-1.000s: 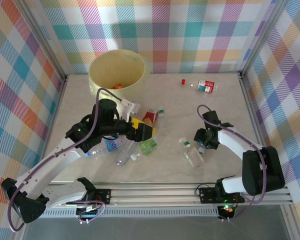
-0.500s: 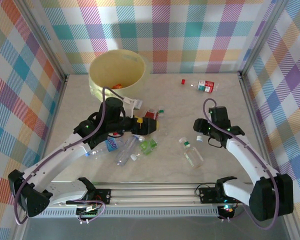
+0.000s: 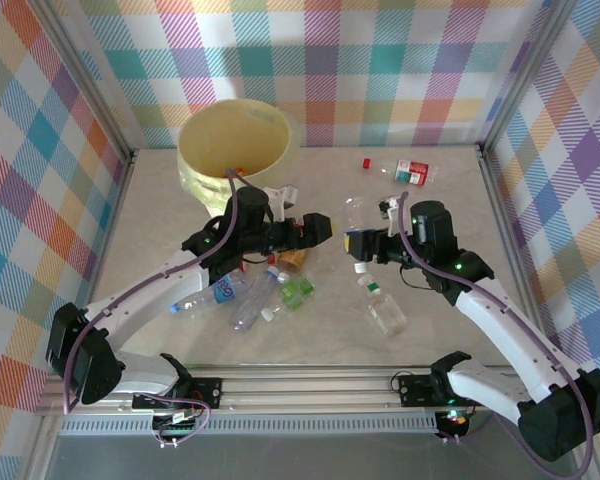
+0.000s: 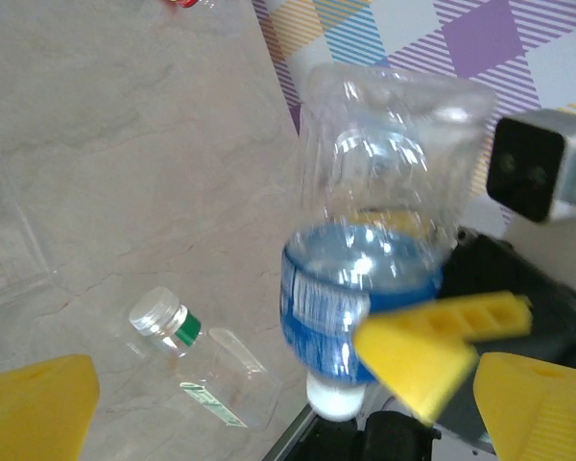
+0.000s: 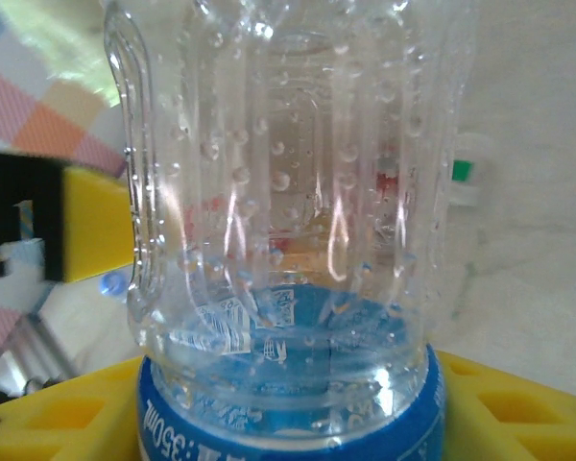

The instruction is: Put the plastic bottles in the bin

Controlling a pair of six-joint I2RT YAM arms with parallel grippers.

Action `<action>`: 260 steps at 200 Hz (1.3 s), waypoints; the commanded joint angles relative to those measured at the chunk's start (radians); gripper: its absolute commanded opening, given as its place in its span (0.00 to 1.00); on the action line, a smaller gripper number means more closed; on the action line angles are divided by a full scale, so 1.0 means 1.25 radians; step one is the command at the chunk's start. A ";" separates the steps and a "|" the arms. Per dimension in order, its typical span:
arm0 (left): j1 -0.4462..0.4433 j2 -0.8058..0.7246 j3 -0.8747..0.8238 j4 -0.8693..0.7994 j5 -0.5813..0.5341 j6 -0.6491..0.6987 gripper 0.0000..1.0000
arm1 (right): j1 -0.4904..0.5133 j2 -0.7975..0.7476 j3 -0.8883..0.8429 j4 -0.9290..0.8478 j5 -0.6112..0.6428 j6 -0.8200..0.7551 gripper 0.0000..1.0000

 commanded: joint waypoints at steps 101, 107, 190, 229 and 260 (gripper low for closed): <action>-0.046 0.044 0.028 0.192 0.121 -0.012 0.84 | 0.030 0.008 0.042 0.050 -0.232 -0.001 0.60; -0.047 0.046 0.030 0.193 0.122 -0.011 0.81 | 0.031 0.011 0.043 0.052 -0.243 0.001 0.60; -0.049 0.015 0.019 0.204 0.119 -0.003 0.58 | 0.031 0.037 0.043 0.049 -0.294 0.010 0.62; -0.049 0.000 0.016 0.208 0.121 0.007 0.52 | 0.031 0.044 0.042 0.045 -0.299 0.010 0.66; -0.047 -0.020 0.020 0.175 0.094 0.023 0.50 | 0.031 0.036 0.038 0.047 -0.296 0.015 0.73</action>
